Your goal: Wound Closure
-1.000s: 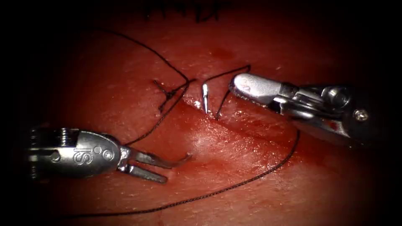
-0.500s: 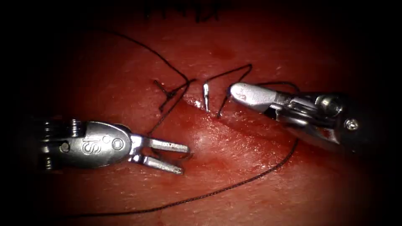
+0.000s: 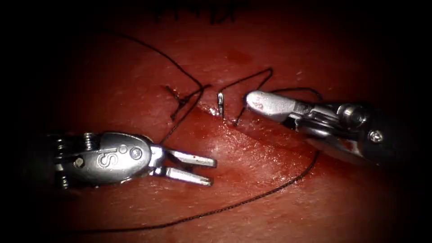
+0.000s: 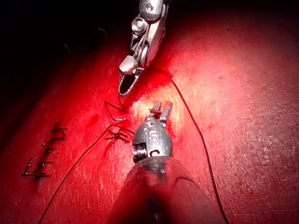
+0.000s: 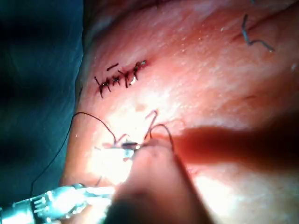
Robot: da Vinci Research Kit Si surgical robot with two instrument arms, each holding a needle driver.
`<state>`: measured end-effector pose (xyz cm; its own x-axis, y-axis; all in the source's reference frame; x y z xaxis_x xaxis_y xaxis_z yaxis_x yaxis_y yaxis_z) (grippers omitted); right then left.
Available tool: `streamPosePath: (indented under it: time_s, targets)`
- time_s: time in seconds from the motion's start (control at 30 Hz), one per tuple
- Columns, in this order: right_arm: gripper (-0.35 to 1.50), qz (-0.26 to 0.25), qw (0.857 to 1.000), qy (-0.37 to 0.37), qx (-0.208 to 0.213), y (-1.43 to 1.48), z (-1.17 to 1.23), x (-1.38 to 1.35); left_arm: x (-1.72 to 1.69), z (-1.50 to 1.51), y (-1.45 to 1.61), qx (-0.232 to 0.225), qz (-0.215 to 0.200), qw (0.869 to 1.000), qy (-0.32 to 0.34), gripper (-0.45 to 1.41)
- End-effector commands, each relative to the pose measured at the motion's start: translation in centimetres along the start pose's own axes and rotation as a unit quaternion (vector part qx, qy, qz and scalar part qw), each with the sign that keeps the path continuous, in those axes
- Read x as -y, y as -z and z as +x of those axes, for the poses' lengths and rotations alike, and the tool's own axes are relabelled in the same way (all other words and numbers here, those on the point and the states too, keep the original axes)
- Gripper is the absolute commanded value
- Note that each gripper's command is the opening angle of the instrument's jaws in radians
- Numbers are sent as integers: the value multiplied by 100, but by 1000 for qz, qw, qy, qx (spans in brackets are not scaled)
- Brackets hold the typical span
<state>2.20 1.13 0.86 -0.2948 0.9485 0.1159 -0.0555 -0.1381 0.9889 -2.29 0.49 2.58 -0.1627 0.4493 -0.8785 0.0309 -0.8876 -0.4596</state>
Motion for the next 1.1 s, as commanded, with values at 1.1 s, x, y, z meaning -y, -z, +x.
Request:
streamPosePath:
  time_s: [1.1]
  targets:
    - [74, -22, 821, 515, 246, -59, -87, -26, -18, 55, 53, -51, -110, 945, 305, -45]
